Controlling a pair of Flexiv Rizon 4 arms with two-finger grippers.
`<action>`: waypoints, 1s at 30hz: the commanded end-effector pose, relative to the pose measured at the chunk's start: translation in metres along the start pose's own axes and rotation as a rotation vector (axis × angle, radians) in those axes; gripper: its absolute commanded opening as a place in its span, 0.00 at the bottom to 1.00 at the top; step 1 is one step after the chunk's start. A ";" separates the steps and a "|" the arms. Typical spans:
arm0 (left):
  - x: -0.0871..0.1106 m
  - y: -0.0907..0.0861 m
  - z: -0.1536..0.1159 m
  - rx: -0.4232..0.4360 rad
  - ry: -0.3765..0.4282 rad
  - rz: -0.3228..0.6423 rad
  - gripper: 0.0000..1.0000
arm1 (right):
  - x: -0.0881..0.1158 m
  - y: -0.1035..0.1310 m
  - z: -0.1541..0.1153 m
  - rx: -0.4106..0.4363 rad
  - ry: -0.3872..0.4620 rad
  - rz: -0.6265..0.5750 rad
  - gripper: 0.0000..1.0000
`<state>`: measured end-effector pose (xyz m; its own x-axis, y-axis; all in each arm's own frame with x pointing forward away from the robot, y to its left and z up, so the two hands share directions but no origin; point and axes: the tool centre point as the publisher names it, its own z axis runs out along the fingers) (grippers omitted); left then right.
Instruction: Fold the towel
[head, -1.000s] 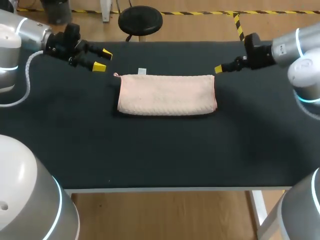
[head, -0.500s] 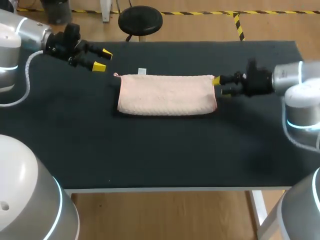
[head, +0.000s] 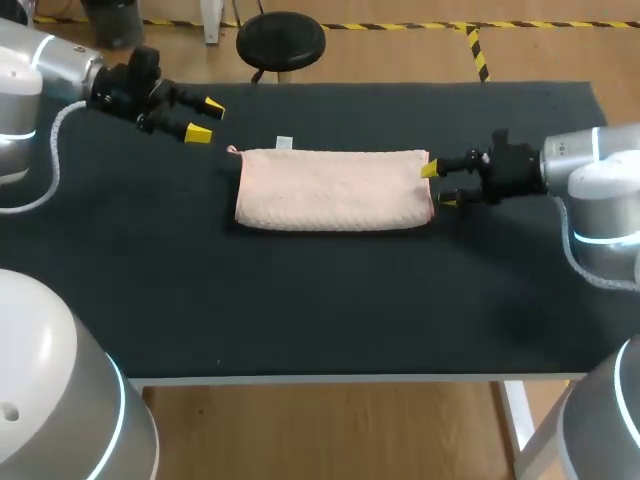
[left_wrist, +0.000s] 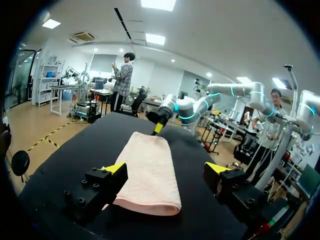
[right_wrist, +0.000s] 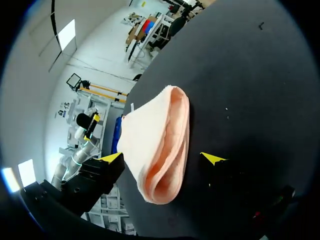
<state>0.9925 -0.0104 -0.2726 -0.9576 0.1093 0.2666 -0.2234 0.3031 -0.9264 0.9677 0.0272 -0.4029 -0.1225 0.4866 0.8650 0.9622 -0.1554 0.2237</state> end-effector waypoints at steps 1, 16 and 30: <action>-0.001 0.001 0.001 0.002 0.000 0.001 1.00 | -0.005 0.009 0.011 0.052 0.016 0.003 1.00; -0.001 0.001 0.001 0.002 0.000 0.001 1.00 | 0.009 0.010 0.038 0.116 0.040 -0.011 1.00; -0.001 0.001 0.001 0.002 0.000 0.001 1.00 | 0.024 0.016 0.048 0.091 0.005 0.004 0.00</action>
<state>0.9925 -0.0105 -0.2727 -0.9576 0.1093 0.2666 -0.2234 0.3027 -0.9265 0.9931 0.0736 -0.4043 -0.1230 0.4721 0.8729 0.9812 -0.0743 0.1784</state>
